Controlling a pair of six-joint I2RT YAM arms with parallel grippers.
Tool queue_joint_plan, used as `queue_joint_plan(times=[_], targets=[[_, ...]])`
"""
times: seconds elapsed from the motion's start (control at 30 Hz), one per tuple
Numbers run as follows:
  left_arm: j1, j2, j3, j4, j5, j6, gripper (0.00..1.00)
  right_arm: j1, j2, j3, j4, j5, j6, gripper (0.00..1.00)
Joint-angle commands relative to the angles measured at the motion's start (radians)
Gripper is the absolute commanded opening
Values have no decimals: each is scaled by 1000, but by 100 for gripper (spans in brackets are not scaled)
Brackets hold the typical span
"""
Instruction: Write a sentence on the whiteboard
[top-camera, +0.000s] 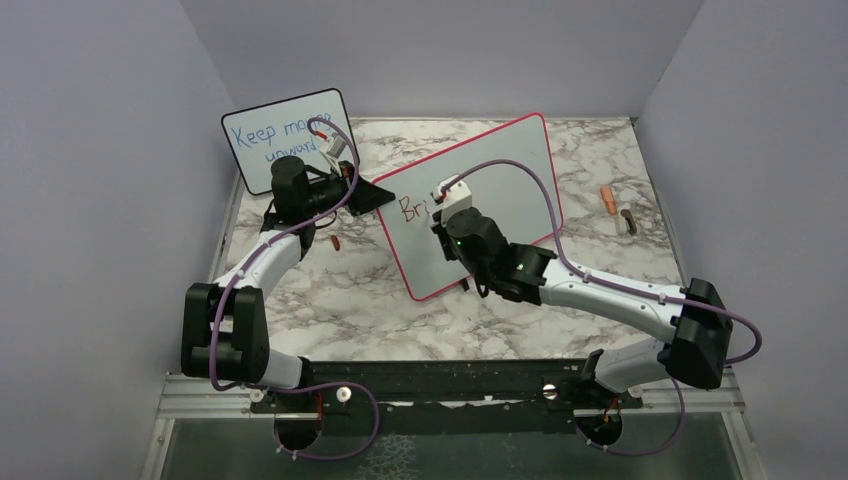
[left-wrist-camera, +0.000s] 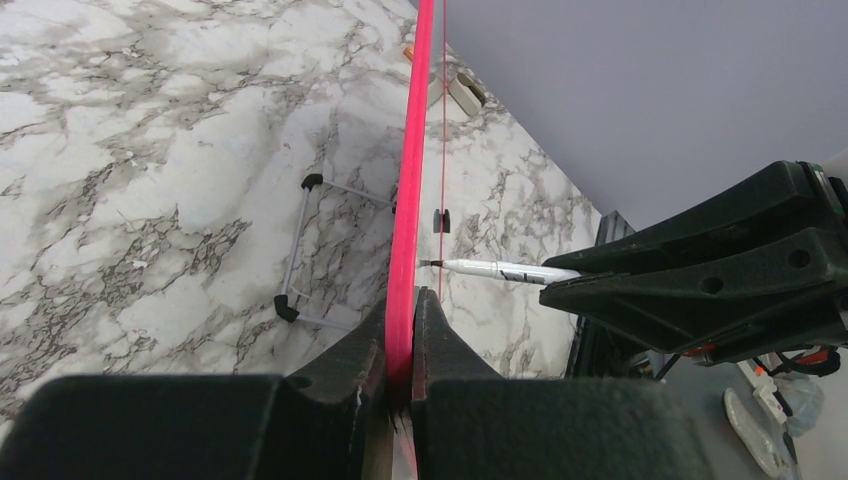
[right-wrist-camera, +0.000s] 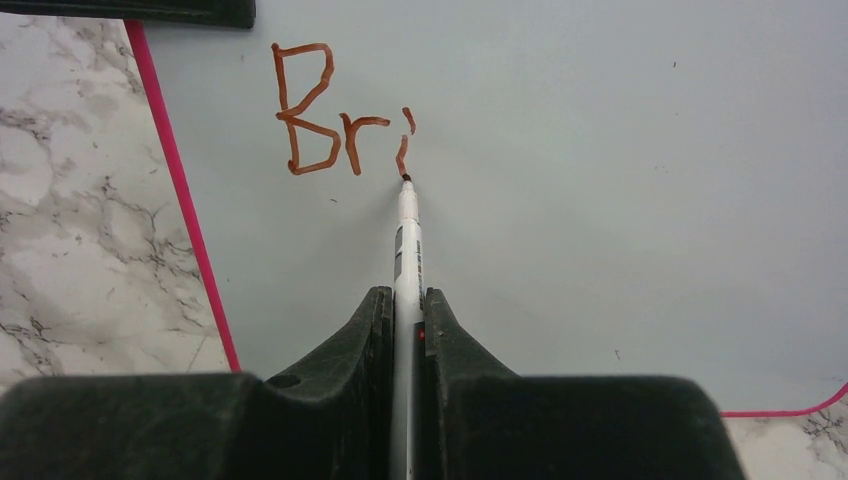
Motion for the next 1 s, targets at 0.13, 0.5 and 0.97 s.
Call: queue_joint_plan(times=[0.13,0.5,0.97], targets=[[-14,35,-10,-69,-12,77,0,-6,-54,-7,41,0,-28,1],[-14,35,-8,-69,-11,77,0,-48,-83,-41,98,-39,-60,1],[-14,40,-7,-69,-12,77,0,-75,-92,-68,175,-77,-92,1]])
